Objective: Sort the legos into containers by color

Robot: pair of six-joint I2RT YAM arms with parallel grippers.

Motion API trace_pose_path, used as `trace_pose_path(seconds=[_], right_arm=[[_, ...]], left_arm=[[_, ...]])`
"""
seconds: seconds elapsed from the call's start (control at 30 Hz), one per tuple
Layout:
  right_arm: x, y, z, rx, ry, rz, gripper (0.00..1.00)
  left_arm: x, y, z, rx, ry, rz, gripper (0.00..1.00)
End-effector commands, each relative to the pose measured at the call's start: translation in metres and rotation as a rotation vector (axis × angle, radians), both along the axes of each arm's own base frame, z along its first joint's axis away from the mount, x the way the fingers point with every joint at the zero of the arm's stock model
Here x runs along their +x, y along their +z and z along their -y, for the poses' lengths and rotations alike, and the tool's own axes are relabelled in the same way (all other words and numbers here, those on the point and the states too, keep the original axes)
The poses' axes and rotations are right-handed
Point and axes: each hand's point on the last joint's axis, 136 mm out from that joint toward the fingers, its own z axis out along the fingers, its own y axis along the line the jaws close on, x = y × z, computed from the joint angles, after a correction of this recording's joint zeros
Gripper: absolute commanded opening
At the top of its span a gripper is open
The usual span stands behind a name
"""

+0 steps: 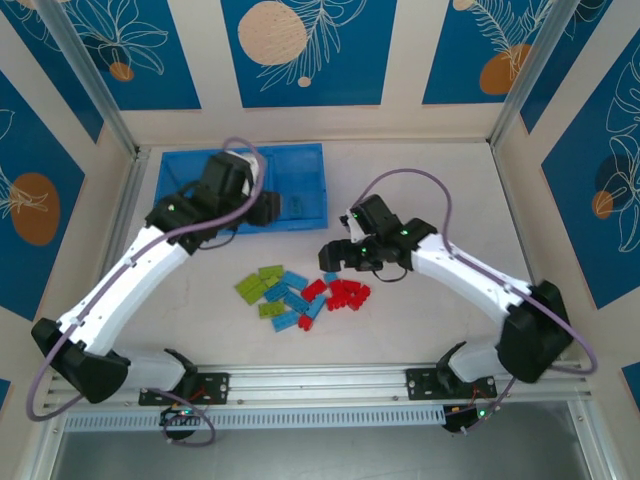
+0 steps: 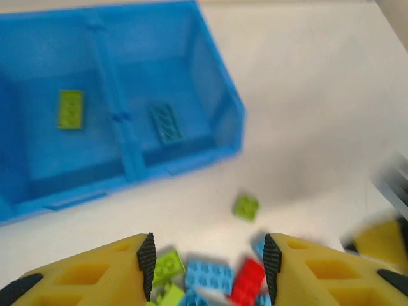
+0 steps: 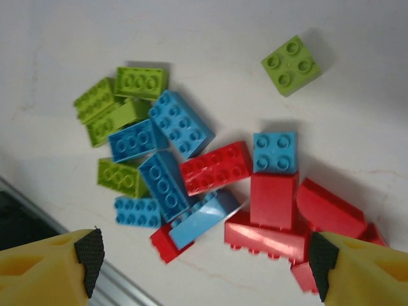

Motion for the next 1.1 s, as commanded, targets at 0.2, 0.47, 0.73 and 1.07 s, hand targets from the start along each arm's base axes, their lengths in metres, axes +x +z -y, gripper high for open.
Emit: trace_pose_path(seconds=[0.2,0.47,0.73,1.07], right_arm=[[0.065,-0.054,-0.029,-0.128,-0.006,0.019,0.86],[0.088,-0.101,-0.031,-0.234,0.004,0.010,0.72],[0.078,-0.118,-0.028,-0.287,0.025,-0.008,0.51],[0.074,-0.054,-0.045,-0.227,0.075,0.174,0.39]], left_arm=[[-0.078,-0.062,0.000,0.255,-0.478,-0.025,0.63],[-0.084,-0.062,-0.008,0.268,-0.494,0.047,0.86],[-0.077,-0.058,-0.024,0.304,-0.420,0.099,1.00],[-0.073,-0.054,-0.035,0.327,-0.357,0.133,1.00]])
